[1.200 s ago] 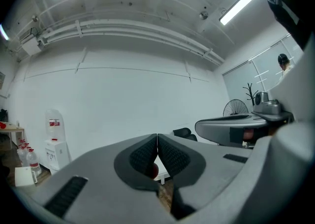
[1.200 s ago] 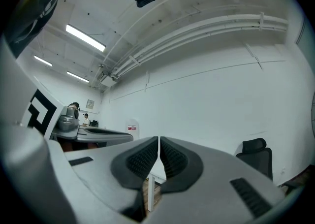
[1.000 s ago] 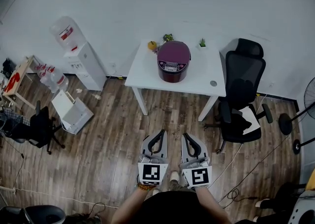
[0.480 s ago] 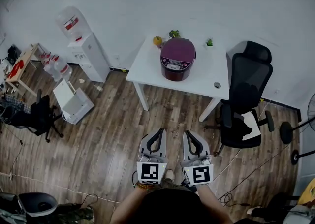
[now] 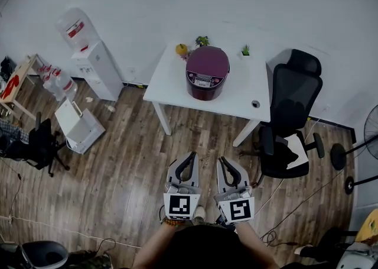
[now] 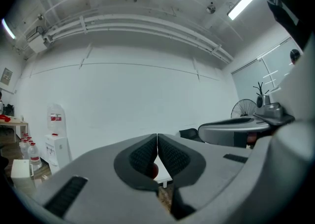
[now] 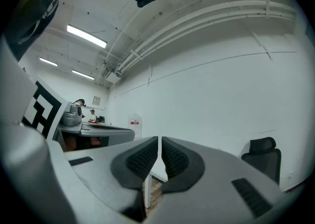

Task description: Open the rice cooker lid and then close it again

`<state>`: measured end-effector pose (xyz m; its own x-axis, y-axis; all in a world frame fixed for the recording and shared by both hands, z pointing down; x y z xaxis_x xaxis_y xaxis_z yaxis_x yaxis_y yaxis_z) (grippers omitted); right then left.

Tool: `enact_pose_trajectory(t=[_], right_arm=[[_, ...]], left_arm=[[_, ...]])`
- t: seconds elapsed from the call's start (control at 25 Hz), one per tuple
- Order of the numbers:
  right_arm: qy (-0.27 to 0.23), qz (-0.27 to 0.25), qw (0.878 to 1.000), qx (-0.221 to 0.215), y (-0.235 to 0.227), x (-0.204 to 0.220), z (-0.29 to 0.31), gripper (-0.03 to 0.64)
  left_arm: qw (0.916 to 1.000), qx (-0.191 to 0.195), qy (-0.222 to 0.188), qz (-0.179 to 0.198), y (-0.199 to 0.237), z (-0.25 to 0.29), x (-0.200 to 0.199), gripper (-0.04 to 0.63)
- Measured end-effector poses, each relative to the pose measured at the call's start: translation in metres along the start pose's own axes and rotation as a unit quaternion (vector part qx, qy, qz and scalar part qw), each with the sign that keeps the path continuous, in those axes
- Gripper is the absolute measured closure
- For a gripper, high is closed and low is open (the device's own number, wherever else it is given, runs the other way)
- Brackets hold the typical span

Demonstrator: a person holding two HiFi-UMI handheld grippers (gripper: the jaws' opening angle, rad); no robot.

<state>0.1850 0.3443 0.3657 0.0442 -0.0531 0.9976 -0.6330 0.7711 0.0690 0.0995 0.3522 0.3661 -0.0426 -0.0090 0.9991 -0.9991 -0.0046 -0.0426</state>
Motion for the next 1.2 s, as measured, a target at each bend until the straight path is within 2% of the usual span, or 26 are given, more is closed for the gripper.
enact_pose_trajectory(t=[0.32,0.48,0.84,1.08,1.2], right_arm=[[0.013,-0.003,1.000,0.019,-0.013,-0.001,0.035,0.588],[0.016,-0.004,1.000,0.021,-0.017,-0.001,0.057,0.586],[0.017,-0.006,0.999,0.030,-0.026,0.003,0.102,0.586],[0.021,-0.009,0.999,0.035,-0.030,0.004,0.137,0.586],[0.027,-0.008,0.999,0.035,-0.029,0.005,0.157,0.586]], left_arm=[[0.9995,0.027,-0.010,-0.011,0.016,0.039,-0.003,0.571],[0.9993,0.035,-0.001,-0.009,0.028,0.056,0.000,0.571],[0.9989,0.044,-0.003,-0.019,0.058,0.094,0.004,0.571],[0.9985,0.053,0.006,-0.013,0.082,0.118,0.009,0.571],[0.9984,0.052,-0.004,-0.022,0.097,0.131,0.008,0.571]])
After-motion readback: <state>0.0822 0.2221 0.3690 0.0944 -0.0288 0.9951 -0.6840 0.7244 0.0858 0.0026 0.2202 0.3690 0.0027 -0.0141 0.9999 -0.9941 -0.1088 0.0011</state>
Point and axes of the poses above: the fingertips, and each gripper's own axes: z forward along the fingers, y to its left, x out of its underside, the point moved 1 cm from there along -z, backward along the fingers, and after that the axes turned 4 degrees about -x, right-handed, at the moved point
